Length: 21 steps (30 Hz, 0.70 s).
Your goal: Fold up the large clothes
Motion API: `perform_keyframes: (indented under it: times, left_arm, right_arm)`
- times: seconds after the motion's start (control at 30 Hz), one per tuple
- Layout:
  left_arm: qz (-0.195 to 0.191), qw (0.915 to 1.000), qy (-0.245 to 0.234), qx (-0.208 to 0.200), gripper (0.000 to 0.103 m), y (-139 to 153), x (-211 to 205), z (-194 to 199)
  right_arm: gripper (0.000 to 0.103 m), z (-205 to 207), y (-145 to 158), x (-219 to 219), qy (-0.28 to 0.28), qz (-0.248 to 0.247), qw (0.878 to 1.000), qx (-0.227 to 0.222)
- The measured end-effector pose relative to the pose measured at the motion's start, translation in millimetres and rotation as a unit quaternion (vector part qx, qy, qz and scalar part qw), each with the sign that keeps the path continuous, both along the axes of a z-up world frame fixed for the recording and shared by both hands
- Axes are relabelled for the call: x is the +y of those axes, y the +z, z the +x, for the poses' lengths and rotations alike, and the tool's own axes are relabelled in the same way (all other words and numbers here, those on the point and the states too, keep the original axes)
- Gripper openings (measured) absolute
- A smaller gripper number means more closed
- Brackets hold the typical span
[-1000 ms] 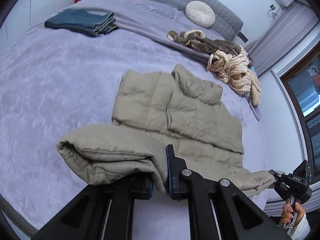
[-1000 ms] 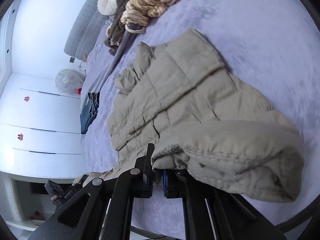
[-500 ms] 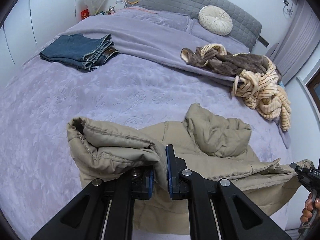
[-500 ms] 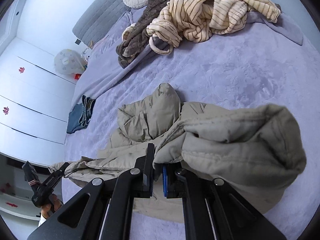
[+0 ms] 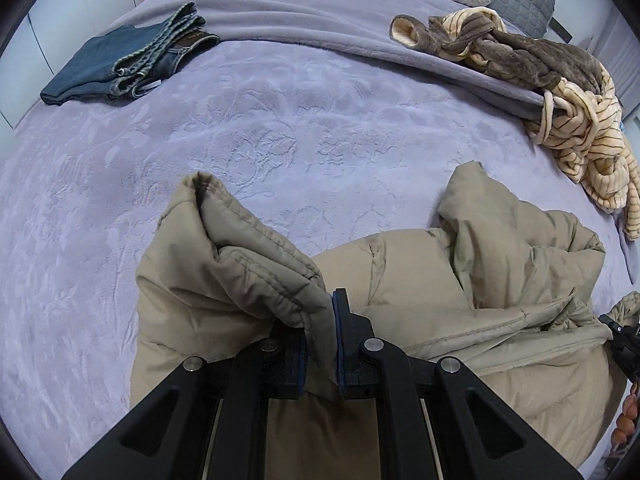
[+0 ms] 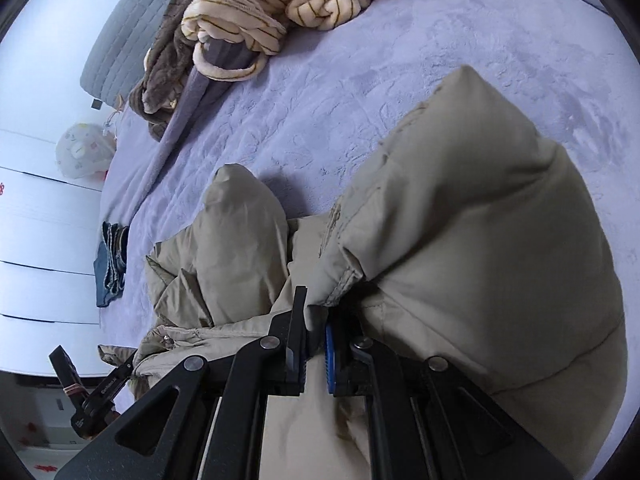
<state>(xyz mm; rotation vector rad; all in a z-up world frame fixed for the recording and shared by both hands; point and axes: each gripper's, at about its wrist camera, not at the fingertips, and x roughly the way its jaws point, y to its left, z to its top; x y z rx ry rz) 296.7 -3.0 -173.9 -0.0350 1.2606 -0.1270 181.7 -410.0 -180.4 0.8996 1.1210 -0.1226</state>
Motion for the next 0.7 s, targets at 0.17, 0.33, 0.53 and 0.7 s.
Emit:
perform_keyframes:
  times: [0.17,0.33,0.53,0.7]
  left_arm:
    - [-0.016,0.9998,-0.001,-0.008,0.014,4,5,1]
    - [0.001,0.9963,0.008,-0.086,0.102,41,16,-17]
    - [-0.005,0.9953,-0.014,-0.096,0.085,56,14,-27]
    - [0.014,0.9950,-0.081,-0.058,0.050,19,-26,-43]
  right_arm:
    - [0.010,4,-3,-3,0.002,0.008,1.000,-0.003]
    - [0.073,-1,22,-6,0.014,-0.006,0.999,-0.033]
    - [0.033,-9,43,8,0.052,-0.023,0.997,-0.052]
    - [0.020,-2,20,56,0.141,-0.065,0.987,-0.033]
